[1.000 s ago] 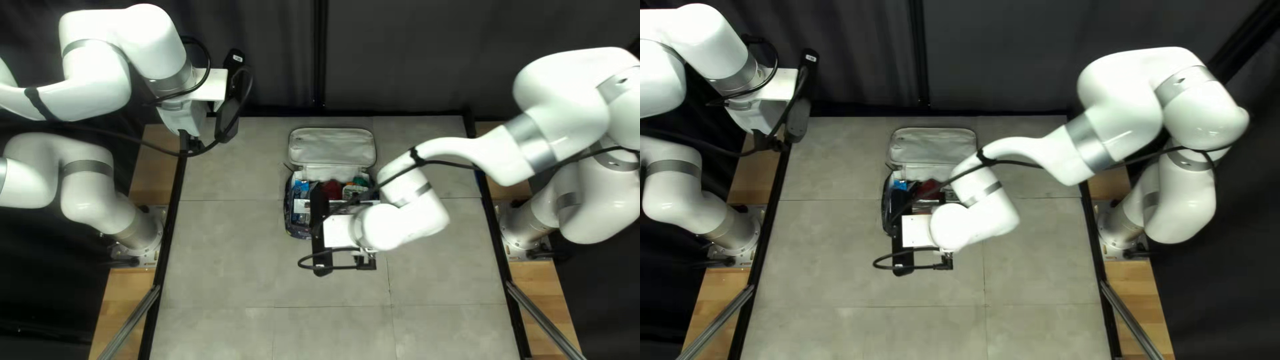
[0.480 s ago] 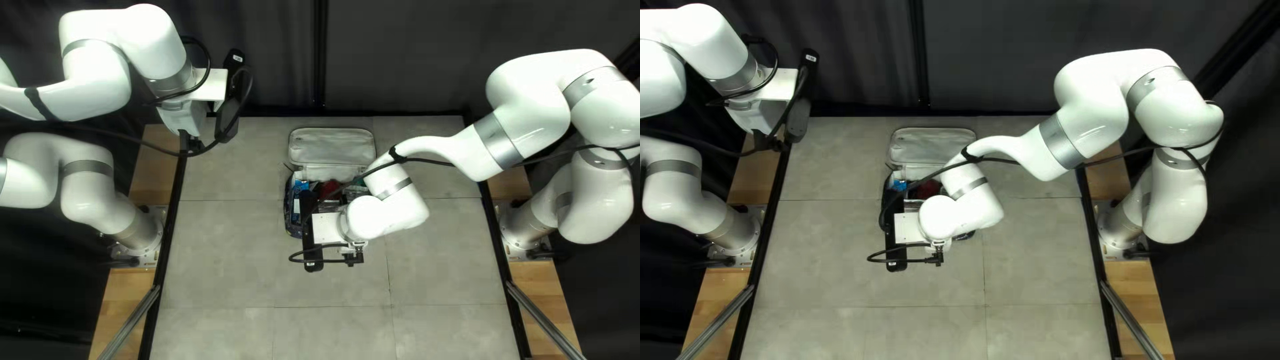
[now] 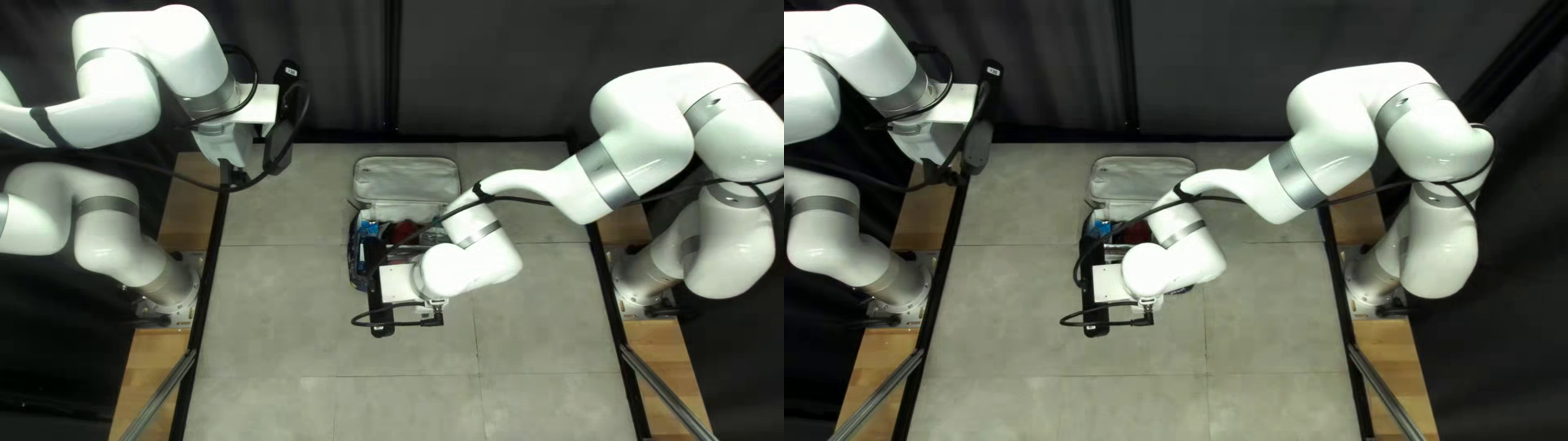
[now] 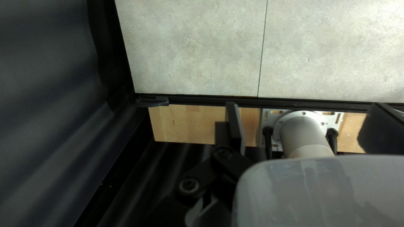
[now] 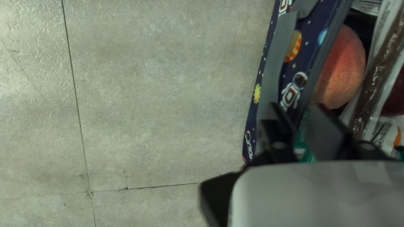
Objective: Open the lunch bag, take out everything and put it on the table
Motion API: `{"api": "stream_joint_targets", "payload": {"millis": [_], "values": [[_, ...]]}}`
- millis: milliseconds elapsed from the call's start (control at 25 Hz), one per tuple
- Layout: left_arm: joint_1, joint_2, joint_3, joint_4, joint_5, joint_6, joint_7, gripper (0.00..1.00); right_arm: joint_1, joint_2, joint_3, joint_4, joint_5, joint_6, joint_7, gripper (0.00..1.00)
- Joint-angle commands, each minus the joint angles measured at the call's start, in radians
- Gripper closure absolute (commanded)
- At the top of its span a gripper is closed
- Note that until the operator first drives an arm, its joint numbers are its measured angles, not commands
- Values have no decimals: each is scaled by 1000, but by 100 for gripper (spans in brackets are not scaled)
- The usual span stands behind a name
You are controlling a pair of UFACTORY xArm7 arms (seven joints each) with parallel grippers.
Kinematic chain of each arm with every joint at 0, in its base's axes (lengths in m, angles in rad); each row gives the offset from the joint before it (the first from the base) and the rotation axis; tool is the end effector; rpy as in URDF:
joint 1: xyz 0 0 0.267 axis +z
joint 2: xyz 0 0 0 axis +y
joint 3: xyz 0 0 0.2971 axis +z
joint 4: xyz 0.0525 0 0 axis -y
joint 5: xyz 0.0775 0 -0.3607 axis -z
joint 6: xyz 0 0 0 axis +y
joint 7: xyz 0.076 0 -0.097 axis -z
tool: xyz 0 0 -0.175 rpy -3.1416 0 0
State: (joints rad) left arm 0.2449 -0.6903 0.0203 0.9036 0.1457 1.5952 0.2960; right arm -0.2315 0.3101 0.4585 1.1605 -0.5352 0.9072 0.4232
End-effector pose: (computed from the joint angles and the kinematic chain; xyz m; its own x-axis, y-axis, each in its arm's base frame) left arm 0.2656 0.1130 0.3456 0.9988 -0.0294 -0.0397 -0.0343 -0.9914 -0.1262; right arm 0.5451 0.0499 0.1022 0.9892 0.1304 0.0671 0.1078 -0.9569 0.2698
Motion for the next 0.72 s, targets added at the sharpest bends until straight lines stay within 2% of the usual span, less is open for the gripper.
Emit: {"api": "stream_joint_targets", "payload": {"millis": [40,400,480,720], "values": [[0,0,0,0,0,0,0,0,9,-10,5,7,-4,19,0,0],[0,0,0,0,0,0,0,0,-14,12,-21,-68,-21,-79,49,0],[0,0,0,0,0,0,0,0,-7,18,-19,-53,-22,-66,49,100],[0,0,0,0,0,0,0,0,-1,23,-18,-42,-24,-52,50,100]]}}
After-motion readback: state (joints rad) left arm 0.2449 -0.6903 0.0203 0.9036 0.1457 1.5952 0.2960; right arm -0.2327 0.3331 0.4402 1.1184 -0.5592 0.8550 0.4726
